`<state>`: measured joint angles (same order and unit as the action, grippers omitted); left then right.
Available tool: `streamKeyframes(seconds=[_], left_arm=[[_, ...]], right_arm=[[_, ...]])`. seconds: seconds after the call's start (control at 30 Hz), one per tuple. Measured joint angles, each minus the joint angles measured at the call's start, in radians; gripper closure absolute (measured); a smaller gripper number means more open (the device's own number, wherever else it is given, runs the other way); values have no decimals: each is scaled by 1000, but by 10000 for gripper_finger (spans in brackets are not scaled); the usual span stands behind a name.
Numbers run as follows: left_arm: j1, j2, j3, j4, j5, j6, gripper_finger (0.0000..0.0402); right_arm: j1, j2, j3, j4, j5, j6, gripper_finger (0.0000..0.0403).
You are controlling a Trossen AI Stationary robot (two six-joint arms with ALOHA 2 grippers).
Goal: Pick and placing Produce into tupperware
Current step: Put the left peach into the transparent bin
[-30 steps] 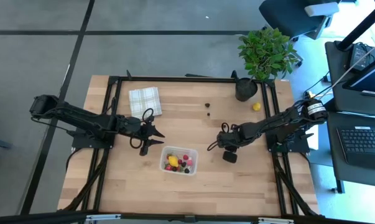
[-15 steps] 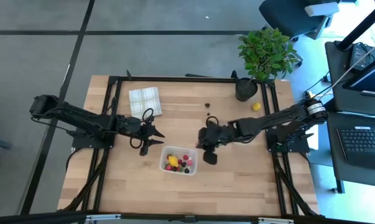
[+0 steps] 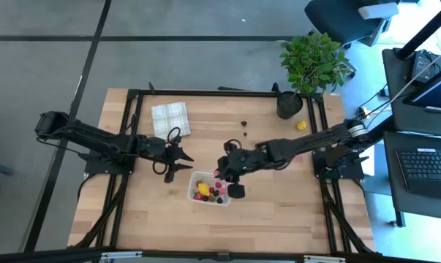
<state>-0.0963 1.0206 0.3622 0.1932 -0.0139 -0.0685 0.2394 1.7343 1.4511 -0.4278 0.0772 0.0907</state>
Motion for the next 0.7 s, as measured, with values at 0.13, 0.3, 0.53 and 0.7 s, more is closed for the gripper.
streamKeyframes(seconds=[0.13, 0.3, 0.53, 0.7], left_arm=[[0, 0, 0, 0, 0, 0, 280], [0, 0, 0, 0, 0, 0, 280], [0, 0, 0, 0, 0, 0, 280], [0, 0, 0, 0, 0, 0, 280]], right_arm=[[0, 113, 64, -80, -1, 32, 330], [0, 235, 102, -120, -63, 85, 329], [1, 308, 118, -141, -106, 90, 329], [1, 308, 119, -140, -106, 90, 329]])
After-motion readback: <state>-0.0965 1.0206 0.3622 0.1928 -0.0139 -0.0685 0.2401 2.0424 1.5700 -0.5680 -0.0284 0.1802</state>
